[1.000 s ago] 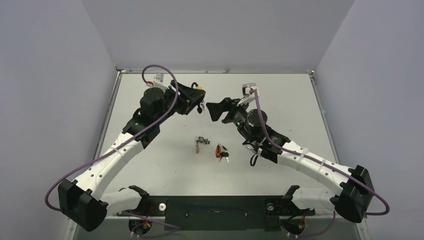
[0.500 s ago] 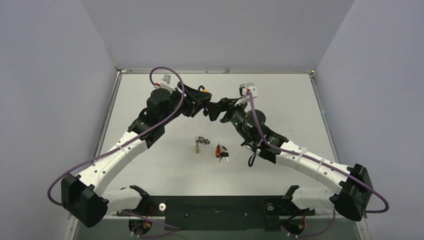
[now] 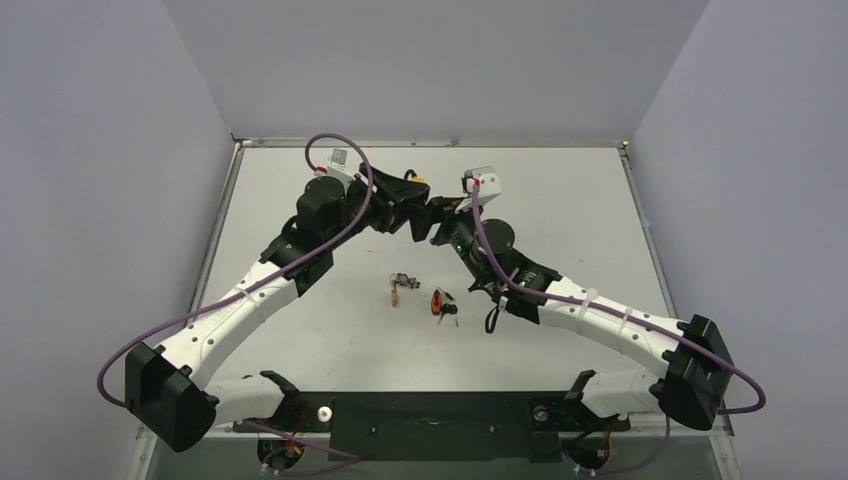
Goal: Lock with the key
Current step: Pick up the lock from the center of the board, then lock the lock.
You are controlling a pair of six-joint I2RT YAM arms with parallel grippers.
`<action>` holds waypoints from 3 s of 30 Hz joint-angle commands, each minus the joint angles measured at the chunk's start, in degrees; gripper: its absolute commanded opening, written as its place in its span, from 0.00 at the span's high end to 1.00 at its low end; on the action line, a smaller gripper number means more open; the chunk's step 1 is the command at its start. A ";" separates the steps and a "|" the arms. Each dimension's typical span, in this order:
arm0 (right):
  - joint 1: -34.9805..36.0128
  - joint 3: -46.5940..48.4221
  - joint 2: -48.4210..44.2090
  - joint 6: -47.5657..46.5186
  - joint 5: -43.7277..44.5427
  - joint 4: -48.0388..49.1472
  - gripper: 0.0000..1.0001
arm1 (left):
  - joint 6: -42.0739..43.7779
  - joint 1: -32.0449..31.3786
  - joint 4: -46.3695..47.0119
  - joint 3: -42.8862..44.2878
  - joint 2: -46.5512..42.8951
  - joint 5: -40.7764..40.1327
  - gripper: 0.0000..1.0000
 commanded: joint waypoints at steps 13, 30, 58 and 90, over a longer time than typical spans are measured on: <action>3.79 2.84 2.36 -5.68 14.74 8.83 0.56 | -4.55 -1.84 8.42 2.70 -1.48 -0.54 1.00; 3.96 5.90 2.87 -7.48 18.27 7.82 1.00 | -7.91 -2.37 11.85 0.63 -1.79 -0.06 1.00; -11.43 3.11 -8.85 12.03 -18.39 3.38 1.00 | 20.49 2.51 4.82 7.42 -6.42 6.74 0.27; -21.84 1.84 -8.88 40.33 -56.64 29.38 1.00 | 15.45 16.94 28.90 10.85 -0.25 50.16 0.55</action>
